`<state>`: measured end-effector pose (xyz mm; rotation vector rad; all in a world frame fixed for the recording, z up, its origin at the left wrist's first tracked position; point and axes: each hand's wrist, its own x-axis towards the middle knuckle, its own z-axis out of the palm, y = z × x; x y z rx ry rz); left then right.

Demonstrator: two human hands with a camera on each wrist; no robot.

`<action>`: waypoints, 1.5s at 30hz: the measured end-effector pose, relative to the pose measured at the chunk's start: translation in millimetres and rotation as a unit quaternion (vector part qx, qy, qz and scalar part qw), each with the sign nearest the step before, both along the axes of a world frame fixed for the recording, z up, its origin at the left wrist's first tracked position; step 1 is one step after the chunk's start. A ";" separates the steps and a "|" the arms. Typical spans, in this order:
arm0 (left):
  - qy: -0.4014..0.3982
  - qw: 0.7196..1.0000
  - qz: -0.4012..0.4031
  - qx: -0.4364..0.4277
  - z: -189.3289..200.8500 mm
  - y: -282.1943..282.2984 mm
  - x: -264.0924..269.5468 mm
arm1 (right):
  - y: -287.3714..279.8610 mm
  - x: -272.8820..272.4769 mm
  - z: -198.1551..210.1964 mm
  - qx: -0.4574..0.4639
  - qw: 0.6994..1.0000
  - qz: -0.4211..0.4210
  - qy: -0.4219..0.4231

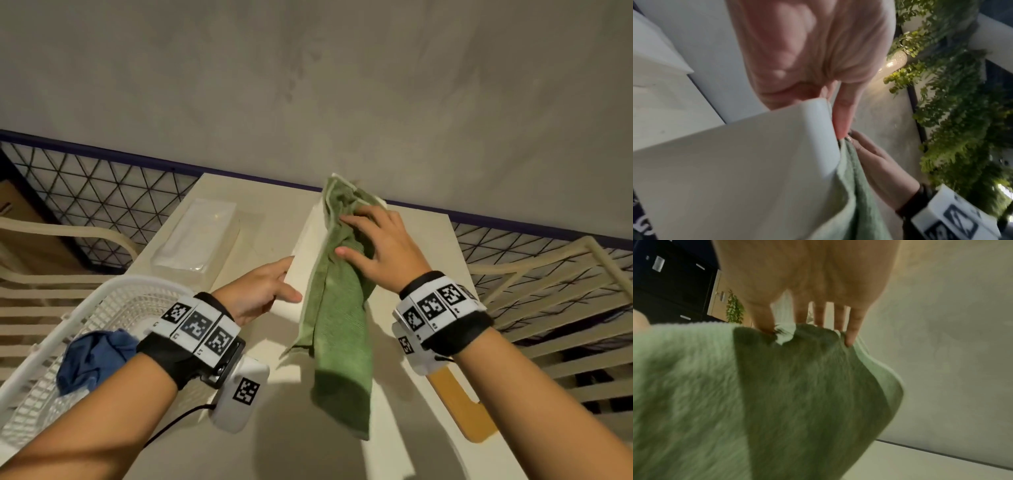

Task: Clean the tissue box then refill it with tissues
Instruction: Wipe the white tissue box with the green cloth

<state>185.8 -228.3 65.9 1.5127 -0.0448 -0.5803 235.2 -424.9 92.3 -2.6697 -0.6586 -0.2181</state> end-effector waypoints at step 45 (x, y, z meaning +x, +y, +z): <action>0.008 0.999 -0.041 -0.014 3.2 -18.1 -15.3 | -11.9 -32.1 -7.0 0.149 0.980 -0.045 0.121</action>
